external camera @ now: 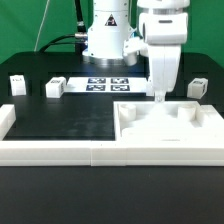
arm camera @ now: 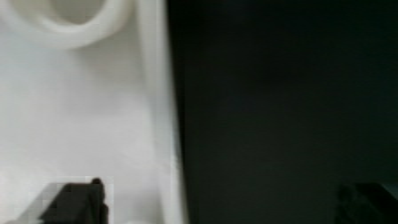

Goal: Assemble one leg

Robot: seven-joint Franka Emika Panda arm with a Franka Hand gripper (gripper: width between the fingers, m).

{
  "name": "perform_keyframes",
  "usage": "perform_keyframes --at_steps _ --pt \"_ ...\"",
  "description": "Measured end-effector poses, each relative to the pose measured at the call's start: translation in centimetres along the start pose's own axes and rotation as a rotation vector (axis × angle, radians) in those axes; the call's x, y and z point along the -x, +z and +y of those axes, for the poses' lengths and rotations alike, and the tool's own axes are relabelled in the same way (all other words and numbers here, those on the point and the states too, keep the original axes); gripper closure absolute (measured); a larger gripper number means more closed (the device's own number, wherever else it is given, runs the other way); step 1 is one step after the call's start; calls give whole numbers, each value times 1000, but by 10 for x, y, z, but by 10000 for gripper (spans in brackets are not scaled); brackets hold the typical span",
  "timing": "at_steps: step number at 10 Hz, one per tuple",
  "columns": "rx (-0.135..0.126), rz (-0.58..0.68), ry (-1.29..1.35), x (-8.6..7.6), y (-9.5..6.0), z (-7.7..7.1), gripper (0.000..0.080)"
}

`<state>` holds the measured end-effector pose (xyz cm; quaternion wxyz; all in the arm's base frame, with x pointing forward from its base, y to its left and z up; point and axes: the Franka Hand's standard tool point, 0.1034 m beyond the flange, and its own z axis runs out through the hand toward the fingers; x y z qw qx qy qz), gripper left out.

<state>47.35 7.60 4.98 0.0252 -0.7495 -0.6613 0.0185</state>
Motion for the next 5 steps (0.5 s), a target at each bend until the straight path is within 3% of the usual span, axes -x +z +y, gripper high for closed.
perform_keyframes --at_steps 2,5 --pt "12 -14 75 -5 -17 -21 150" --pt "7 -14 131 -7 -17 -25 150"
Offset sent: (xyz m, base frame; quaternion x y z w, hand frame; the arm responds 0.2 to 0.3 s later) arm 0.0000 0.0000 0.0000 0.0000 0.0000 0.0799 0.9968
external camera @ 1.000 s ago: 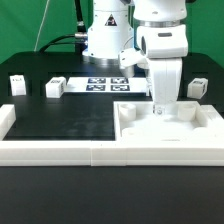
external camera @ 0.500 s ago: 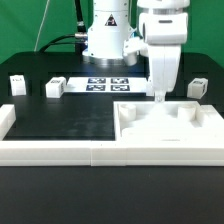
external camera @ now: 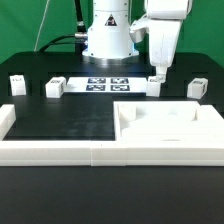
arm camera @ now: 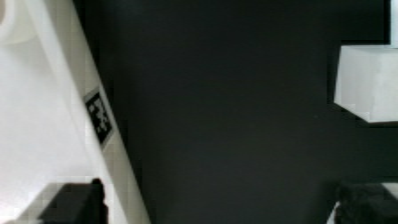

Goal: Assemble one leg

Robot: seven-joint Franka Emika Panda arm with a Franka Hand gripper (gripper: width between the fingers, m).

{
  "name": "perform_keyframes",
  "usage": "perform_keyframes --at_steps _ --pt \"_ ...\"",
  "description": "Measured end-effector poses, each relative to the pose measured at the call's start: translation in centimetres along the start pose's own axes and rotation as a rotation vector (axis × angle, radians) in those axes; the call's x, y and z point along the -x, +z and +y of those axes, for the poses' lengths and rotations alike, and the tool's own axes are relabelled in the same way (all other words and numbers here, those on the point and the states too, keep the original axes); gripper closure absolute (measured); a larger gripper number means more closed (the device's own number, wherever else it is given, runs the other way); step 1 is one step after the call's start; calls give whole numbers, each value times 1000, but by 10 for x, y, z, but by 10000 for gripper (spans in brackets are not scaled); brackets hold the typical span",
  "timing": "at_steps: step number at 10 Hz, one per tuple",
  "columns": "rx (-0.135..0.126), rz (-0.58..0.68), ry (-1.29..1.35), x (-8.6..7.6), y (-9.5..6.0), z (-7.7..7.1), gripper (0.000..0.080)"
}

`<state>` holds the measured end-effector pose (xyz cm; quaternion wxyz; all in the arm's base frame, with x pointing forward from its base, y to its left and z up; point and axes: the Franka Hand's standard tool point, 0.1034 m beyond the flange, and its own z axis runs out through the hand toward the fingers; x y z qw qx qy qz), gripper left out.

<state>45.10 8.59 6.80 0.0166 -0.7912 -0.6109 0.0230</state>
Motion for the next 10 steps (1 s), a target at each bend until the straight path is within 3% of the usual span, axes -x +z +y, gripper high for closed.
perform_keyframes --at_steps 3,5,10 --pt "-3 8 274 0 2 -3 150" --pt "-37 26 607 4 13 -23 150" --pt "-65 30 1144 -29 16 -45 150"
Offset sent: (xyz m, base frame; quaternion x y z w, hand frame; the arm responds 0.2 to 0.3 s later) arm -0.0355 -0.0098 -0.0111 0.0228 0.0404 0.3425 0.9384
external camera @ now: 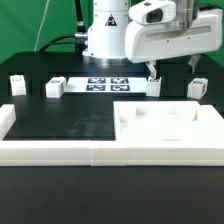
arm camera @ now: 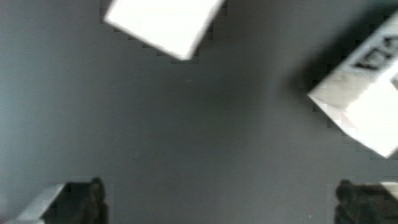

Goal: Assemble one leg

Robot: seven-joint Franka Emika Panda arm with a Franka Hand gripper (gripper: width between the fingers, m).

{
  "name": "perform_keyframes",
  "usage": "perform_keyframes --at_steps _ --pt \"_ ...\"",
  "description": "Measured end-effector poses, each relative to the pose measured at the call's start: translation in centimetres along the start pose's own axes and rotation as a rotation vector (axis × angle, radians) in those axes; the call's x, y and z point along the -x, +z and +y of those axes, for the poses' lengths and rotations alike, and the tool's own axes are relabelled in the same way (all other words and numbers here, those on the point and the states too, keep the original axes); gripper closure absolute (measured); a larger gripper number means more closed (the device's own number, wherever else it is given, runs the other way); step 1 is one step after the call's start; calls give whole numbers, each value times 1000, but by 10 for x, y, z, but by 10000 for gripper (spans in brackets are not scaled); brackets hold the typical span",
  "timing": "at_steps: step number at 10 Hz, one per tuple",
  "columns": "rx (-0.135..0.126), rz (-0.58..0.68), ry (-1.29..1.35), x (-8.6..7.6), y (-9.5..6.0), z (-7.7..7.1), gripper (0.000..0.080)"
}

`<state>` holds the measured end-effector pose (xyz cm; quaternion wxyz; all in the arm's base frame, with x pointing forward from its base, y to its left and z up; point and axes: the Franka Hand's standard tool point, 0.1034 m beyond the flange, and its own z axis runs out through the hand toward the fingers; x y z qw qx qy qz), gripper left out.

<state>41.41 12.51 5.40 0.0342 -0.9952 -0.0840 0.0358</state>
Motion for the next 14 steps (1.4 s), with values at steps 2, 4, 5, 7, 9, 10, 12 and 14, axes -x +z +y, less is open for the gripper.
perform_keyframes --at_steps 2,4,5,7,9,10,12,14 --pt "-13 -3 174 0 0 -3 150" --pt "-26 -4 391 3 2 -13 150" --pt "-34 -7 522 6 5 -26 150" --pt "-43 -18 638 8 8 -49 150" --pt "-42 -28 613 10 9 -51 150" --pt "-44 -44 608 10 9 -49 150" --pt "-43 -67 589 12 9 -48 150" --pt "-66 -207 578 18 11 -48 150"
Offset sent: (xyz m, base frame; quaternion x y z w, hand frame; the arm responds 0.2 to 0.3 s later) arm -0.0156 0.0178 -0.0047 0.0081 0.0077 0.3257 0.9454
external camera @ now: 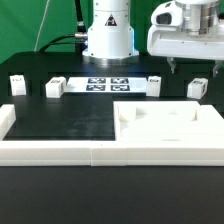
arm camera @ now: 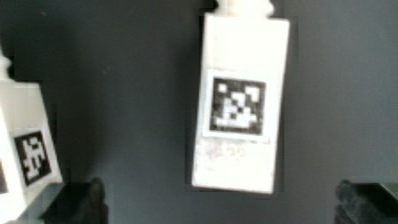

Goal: Assemble one leg

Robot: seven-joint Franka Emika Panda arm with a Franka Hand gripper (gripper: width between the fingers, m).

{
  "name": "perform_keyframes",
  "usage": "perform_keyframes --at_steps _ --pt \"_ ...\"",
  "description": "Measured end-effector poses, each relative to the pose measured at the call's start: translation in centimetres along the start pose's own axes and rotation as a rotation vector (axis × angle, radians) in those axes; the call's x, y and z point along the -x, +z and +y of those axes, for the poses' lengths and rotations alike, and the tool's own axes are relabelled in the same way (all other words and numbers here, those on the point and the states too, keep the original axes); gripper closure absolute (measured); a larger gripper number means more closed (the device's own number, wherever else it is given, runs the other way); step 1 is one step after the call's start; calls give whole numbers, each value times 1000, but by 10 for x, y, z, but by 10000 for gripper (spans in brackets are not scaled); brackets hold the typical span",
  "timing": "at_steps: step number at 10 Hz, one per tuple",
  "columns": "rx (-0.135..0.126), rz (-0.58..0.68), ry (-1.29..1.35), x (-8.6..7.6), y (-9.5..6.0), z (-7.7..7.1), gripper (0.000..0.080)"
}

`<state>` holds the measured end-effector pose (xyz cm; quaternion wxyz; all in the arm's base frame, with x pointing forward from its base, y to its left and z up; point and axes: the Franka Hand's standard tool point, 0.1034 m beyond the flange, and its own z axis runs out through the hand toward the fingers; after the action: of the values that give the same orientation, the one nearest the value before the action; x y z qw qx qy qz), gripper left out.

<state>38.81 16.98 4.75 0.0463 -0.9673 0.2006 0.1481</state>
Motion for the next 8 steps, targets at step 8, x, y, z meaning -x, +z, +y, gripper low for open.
perform_keyframes --at_steps 8 --pt "40 -564 0 2 6 1 150"
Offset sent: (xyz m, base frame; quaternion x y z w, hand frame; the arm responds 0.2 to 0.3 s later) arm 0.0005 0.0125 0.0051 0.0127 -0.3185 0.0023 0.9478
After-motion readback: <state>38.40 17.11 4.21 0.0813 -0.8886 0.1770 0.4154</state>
